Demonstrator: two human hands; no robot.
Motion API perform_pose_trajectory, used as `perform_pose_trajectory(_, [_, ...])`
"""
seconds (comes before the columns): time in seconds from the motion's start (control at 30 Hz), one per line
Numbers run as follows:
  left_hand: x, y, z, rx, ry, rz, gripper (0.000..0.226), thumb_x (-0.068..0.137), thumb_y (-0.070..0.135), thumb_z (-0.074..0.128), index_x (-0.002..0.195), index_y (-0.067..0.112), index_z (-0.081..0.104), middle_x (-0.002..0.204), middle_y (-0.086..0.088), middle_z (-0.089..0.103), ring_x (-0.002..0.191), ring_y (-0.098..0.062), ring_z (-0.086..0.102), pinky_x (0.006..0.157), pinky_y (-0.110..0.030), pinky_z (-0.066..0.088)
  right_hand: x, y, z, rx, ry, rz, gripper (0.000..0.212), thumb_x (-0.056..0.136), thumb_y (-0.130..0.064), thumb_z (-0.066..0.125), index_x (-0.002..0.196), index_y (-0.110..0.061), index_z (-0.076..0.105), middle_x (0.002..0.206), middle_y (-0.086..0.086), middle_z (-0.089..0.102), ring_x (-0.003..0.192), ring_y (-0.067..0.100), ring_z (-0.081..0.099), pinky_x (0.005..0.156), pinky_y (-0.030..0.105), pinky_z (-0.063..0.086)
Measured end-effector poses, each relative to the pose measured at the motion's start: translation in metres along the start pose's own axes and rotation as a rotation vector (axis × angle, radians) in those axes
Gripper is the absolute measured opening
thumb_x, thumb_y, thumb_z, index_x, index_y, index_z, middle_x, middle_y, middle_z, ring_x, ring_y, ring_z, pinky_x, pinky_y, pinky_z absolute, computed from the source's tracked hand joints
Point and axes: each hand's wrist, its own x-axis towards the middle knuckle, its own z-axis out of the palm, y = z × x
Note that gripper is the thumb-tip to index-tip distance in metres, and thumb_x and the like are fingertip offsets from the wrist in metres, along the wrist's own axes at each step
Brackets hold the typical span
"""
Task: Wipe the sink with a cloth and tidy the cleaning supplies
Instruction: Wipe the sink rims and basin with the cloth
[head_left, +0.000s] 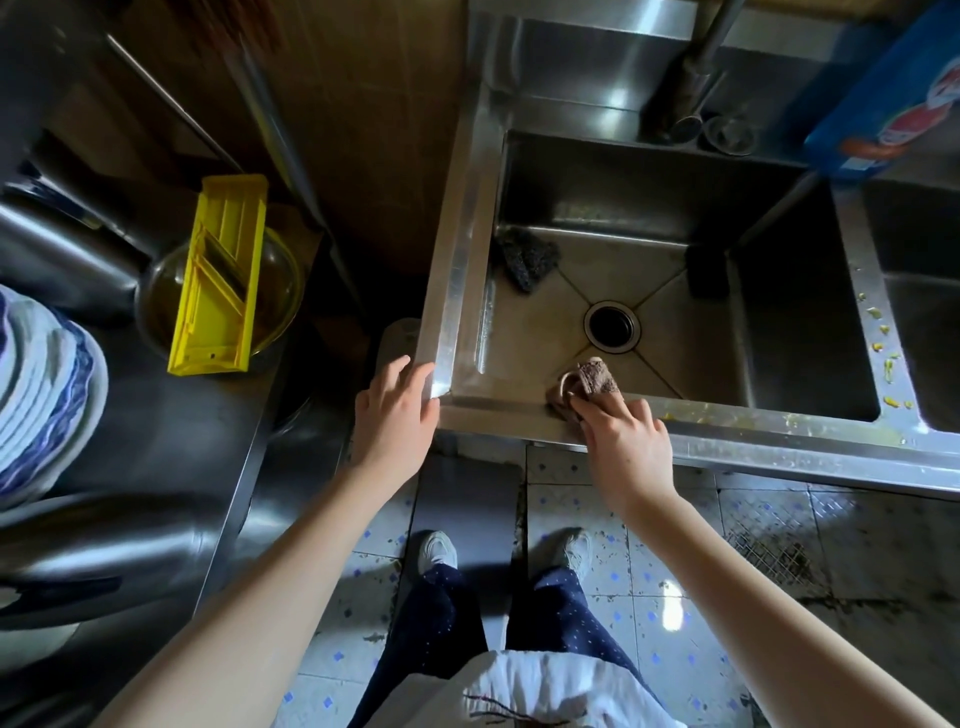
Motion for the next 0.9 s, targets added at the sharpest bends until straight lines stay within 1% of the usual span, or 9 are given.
perform_pose_trajectory(0.2, [0.000,-0.011,-0.002,-0.038,0.014,0.002,0.039,0.092,0.022,0.052,0.130,0.016,0.050,0.140,-0.008,0.042,0.122,-0.030,0.044,0.099,-0.042,0.034,0.010,-0.044,0.004,0.042,0.043,-0.090,0.045,0.078,-0.006,0.064,0.119,-0.026,0.064,0.108,0.000,0.066,0.090,0.033,0.055,0.067,0.036,0.042])
perform_pose_trajectory(0.33, [0.003,-0.014,-0.003,-0.051,-0.008,0.031,0.040,0.092,0.021,0.053,0.131,0.016,0.049,0.140,-0.008,0.041,0.123,-0.029,0.043,0.100,-0.042,0.033,0.016,-0.079,0.006,0.052,0.066,-0.162,0.044,0.073,-0.007,0.068,0.113,-0.026,0.068,0.102,0.000,0.067,0.084,0.033,0.057,0.063,0.033,0.042])
perform_pose_trajectory(0.43, [0.003,-0.012,-0.004,-0.056,-0.025,0.051,0.043,0.091,0.019,0.054,0.133,0.017,0.046,0.140,-0.008,0.040,0.124,-0.030,0.042,0.100,-0.042,0.032,0.021,-0.096,0.006,0.003,0.040,-0.209,0.042,0.074,-0.010,0.065,0.113,-0.024,0.066,0.106,-0.002,0.065,0.088,0.032,0.056,0.062,0.032,0.039])
perform_pose_trajectory(0.5, [0.003,-0.010,-0.003,-0.046,-0.029,0.066,0.043,0.090,0.019,0.054,0.133,0.017,0.046,0.140,-0.009,0.040,0.124,-0.031,0.042,0.100,-0.043,0.032,0.023,-0.099,0.008,-0.024,0.016,-0.223,0.044,0.077,-0.011,0.062,0.118,-0.024,0.062,0.112,-0.002,0.062,0.094,0.031,0.055,0.064,0.032,0.035])
perform_pose_trajectory(0.6, [0.005,-0.001,-0.003,-0.027,-0.017,0.088,0.041,0.090,0.018,0.053,0.131,0.015,0.048,0.140,-0.010,0.040,0.124,-0.033,0.042,0.099,-0.044,0.033,0.022,-0.089,0.009,-0.018,0.006,-0.198,0.046,0.081,-0.014,0.061,0.125,-0.028,0.056,0.117,-0.003,0.059,0.097,0.030,0.054,0.066,0.033,0.038])
perform_pose_trajectory(0.7, [0.008,0.011,0.001,0.000,-0.017,0.084,0.040,0.091,0.020,0.053,0.130,0.015,0.048,0.141,-0.011,0.039,0.125,-0.031,0.040,0.101,-0.044,0.032,0.014,-0.064,0.007,-0.016,0.040,-0.134,0.042,0.076,-0.016,0.070,0.116,-0.029,0.065,0.107,-0.003,0.064,0.088,0.029,0.058,0.063,0.033,0.043])
perform_pose_trajectory(0.77, [0.008,0.017,0.004,0.031,-0.023,0.083,0.041,0.091,0.024,0.052,0.131,0.016,0.048,0.143,-0.011,0.037,0.128,-0.030,0.038,0.103,-0.044,0.030,0.007,-0.040,0.007,-0.011,0.064,-0.092,0.041,0.074,-0.015,0.073,0.113,-0.029,0.067,0.104,-0.001,0.065,0.085,0.030,0.058,0.062,0.034,0.045])
perform_pose_trajectory(0.83, [0.007,0.023,0.008,0.048,-0.034,0.107,0.044,0.090,0.030,0.052,0.132,0.019,0.047,0.146,-0.009,0.033,0.131,-0.028,0.035,0.105,-0.044,0.027,0.001,-0.013,0.006,-0.016,0.075,-0.049,0.040,0.077,-0.015,0.071,0.115,-0.029,0.066,0.109,0.000,0.064,0.087,0.030,0.058,0.064,0.035,0.046])
perform_pose_trajectory(0.9, [0.004,0.031,0.013,0.046,-0.082,0.162,0.047,0.089,0.038,0.050,0.134,0.025,0.044,0.150,-0.006,0.026,0.135,-0.027,0.027,0.109,-0.046,0.022,-0.007,0.013,0.004,-0.018,0.083,0.008,0.038,0.082,-0.017,0.067,0.117,-0.030,0.064,0.114,0.000,0.063,0.090,0.031,0.056,0.066,0.036,0.046])
